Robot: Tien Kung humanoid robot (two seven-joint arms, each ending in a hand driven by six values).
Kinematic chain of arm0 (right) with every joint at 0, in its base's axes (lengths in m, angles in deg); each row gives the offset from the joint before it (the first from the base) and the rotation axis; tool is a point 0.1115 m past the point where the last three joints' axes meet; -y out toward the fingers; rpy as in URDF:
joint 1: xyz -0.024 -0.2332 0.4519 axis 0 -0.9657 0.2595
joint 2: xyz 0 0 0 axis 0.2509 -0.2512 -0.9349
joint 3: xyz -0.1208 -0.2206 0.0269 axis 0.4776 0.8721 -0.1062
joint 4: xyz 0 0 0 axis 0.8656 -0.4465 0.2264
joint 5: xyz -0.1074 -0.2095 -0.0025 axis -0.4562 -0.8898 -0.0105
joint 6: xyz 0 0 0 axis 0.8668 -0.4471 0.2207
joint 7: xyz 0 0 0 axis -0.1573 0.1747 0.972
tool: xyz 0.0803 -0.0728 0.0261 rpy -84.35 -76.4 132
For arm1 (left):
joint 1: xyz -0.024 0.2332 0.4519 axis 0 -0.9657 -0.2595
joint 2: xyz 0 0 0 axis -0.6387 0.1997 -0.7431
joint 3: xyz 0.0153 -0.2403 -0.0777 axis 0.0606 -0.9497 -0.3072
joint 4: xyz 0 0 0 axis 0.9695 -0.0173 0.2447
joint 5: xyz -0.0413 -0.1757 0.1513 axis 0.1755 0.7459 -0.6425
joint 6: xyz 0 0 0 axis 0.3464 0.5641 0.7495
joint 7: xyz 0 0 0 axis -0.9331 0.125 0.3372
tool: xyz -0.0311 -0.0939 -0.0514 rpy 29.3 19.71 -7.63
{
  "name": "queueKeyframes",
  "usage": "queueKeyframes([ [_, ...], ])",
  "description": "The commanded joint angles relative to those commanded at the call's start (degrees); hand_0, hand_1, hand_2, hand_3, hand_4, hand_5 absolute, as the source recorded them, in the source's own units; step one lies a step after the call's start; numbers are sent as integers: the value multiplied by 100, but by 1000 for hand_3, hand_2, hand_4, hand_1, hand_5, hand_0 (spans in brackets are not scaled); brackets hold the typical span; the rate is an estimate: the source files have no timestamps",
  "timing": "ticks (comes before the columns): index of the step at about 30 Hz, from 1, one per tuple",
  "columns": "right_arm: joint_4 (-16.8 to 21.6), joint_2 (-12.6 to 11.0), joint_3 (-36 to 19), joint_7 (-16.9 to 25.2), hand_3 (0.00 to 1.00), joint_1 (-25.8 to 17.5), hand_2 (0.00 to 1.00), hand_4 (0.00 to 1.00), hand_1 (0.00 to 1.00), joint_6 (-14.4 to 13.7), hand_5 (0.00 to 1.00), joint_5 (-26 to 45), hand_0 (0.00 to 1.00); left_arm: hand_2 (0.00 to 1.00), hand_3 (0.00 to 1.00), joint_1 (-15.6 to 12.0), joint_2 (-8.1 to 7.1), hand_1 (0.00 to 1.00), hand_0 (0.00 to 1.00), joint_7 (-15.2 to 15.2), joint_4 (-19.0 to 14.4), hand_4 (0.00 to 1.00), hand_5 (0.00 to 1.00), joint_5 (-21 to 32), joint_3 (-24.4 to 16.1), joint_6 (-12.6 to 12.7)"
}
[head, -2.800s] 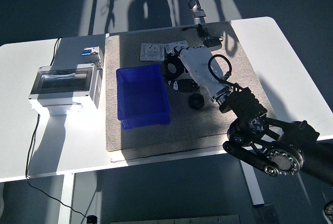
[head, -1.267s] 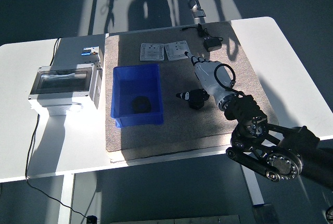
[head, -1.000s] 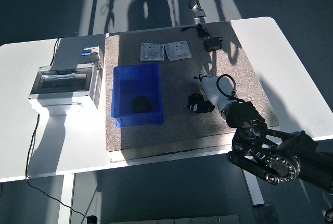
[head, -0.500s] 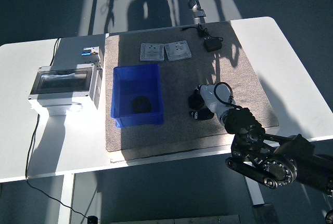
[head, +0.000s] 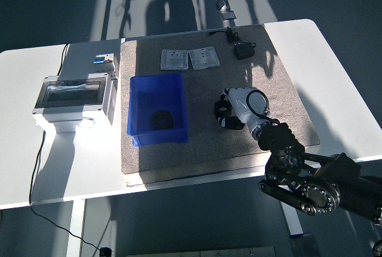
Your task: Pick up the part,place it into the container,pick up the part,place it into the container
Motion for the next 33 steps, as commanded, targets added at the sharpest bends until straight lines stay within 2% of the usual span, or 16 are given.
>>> queueKeyframes([
  [4, 292, -47, -155, 307, 555, 150, 414, 372, 400, -488, 2, 152, 383, 703, 466, -13, -10, 716, 711, 21, 0, 922, 998, 13, -2, 13],
  [8, 487, 143, -44, 535, 551, 505, 414, 374, 404, -931, 2, 259, 392, 702, 465, -17, -25, 716, 710, 31, 0, 923, 998, -23, -40, 27],
  [10, 504, 286, 126, 648, 551, 688, 414, 374, 404, -1055, 2, 356, 392, 702, 465, -5, -35, 716, 710, 29, 0, 923, 998, -60, -57, 23],
  [14, 428, 500, 517, 857, 551, 865, 418, 377, 405, -1055, 2, 647, 393, 699, 464, 14, -52, 714, 710, 37, 0, 925, 998, -47, -59, 29],
  [17, 320, 577, 723, 1047, 559, 867, 442, 384, 411, -1021, 6, 877, 393, 700, 457, 16, -62, 713, 710, 47, 0, 924, 998, 2, -55, 46],
  [22, -98, 637, 970, 1386, 559, 873, 442, 384, 411, -821, 6, 1183, 393, 700, 457, 19, -83, 713, 710, 35, 0, 924, 998, -31, -162, 65],
  [23, -146, 637, 987, 1410, 627, 869, 611, 455, 475, -770, 132, 1204, 425, 697, 449, 22, -85, 712, 707, 35, 0, 923, 998, -43, -169, 64],
  [28, -265, 637, 978, 1558, 627, 851, 611, 455, 475, -413, 132, 1381, 425, 697, 449, 13, -99, 712, 707, 38, 0, 923, 998, -20, -180, 70],
  [29, -271, 637, 976, 1593, 857, 849, 851, 675, 795, -322, 346, 1442, 623, 697, 443, 11, -101, 710, 707, 37, 0, 926, 998, -19, -182, 68],
  [33, -258, 637, 980, 1650, 857, 849, 851, 675, 795, -100, 346, 1542, 623, 697, 443, 9, -106, 710, 707, 38, 0, 926, 998, -59, -209, 52],
])
